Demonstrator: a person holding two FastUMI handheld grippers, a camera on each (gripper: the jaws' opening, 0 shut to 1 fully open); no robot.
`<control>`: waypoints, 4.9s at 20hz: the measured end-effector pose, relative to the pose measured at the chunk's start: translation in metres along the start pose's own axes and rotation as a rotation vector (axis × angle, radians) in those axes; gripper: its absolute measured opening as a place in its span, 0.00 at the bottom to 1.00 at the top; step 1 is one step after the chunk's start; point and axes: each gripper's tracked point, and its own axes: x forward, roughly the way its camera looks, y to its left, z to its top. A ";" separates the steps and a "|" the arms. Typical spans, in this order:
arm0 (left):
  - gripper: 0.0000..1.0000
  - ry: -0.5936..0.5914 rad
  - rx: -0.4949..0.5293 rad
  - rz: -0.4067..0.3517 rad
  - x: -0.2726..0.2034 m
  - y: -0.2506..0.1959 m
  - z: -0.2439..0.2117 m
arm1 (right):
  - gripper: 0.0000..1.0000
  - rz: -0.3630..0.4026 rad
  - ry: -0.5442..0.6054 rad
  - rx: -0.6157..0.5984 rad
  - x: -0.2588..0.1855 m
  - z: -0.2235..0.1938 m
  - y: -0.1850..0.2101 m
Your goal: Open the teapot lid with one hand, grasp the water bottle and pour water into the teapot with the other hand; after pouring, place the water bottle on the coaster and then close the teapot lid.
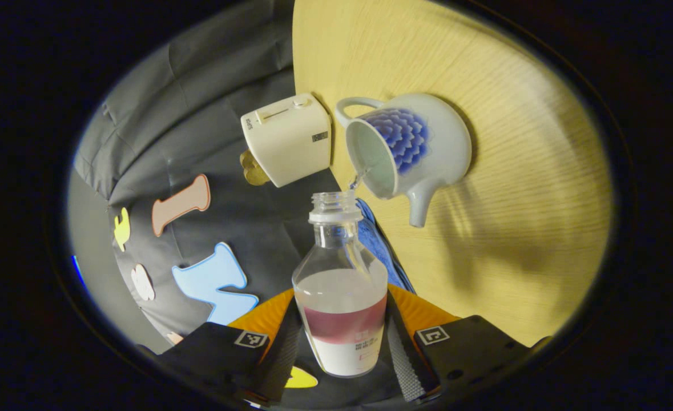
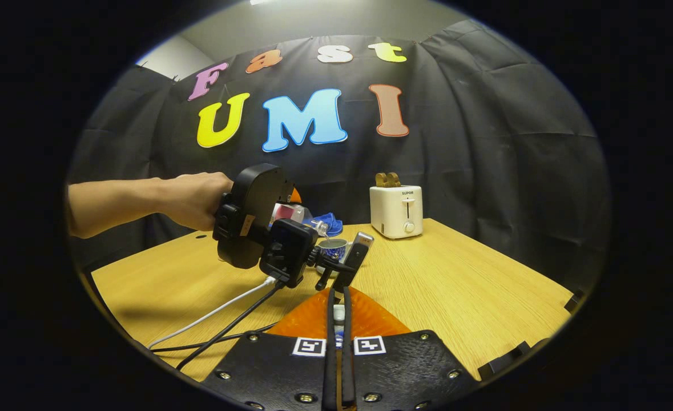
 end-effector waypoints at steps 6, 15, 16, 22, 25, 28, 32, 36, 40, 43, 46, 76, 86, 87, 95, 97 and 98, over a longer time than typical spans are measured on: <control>0.87 -0.007 0.067 0.011 -0.002 0.008 -0.004 | 0.04 -0.005 0.000 -0.003 -0.001 0.000 -0.001; 0.87 -0.002 0.161 0.029 -0.002 0.015 -0.004 | 0.04 -0.007 -0.001 -0.001 -0.002 0.000 -0.002; 0.87 -0.011 0.173 0.033 -0.003 0.018 -0.002 | 0.04 -0.007 0.000 0.000 -0.002 0.001 -0.001; 0.86 -0.018 0.243 0.038 -0.001 0.023 0.005 | 0.04 -0.010 0.001 0.003 -0.003 0.000 -0.003; 0.87 -0.016 0.264 0.034 0.001 0.023 0.006 | 0.04 -0.011 0.002 0.005 -0.003 -0.001 -0.005; 0.87 -0.012 0.295 0.037 0.000 0.024 0.008 | 0.04 -0.011 0.002 0.007 -0.003 0.000 -0.005; 0.86 -0.019 0.316 0.043 -0.002 0.027 0.011 | 0.04 -0.013 0.003 0.010 -0.002 -0.001 -0.008; 0.87 -0.022 0.323 0.041 -0.002 0.027 0.012 | 0.04 -0.013 0.000 0.018 -0.003 -0.001 -0.009; 0.86 -0.022 0.328 0.038 -0.001 0.027 0.012 | 0.04 -0.017 0.000 0.016 -0.003 0.000 -0.011; 0.87 -0.023 0.325 0.043 0.000 0.029 0.011 | 0.04 -0.012 -0.003 0.024 -0.004 0.001 -0.009; 0.86 -0.026 0.308 0.039 0.002 0.028 0.009 | 0.04 -0.013 -0.006 0.022 -0.003 0.003 -0.009; 0.87 -0.096 -1.323 0.104 -0.057 -0.060 -0.130 | 0.04 0.062 -0.084 -0.040 0.037 0.051 0.025; 0.86 -0.097 -1.914 0.128 -0.046 -0.090 -0.207 | 0.04 0.078 -0.058 -0.042 0.053 0.043 0.033; 0.87 -0.091 -1.936 0.137 -0.039 -0.091 -0.214 | 0.04 0.078 -0.049 -0.038 0.055 0.040 0.032; 0.85 -0.082 -1.955 0.145 0.024 -0.099 -0.222 | 0.04 0.060 -0.018 -0.017 0.064 0.031 0.025; 0.86 -0.075 -1.960 0.133 0.035 -0.104 -0.223 | 0.04 0.054 -0.016 -0.015 0.066 0.031 0.023; 0.86 -0.075 -1.967 0.131 0.038 -0.105 -0.225 | 0.04 0.051 -0.015 -0.015 0.067 0.030 0.021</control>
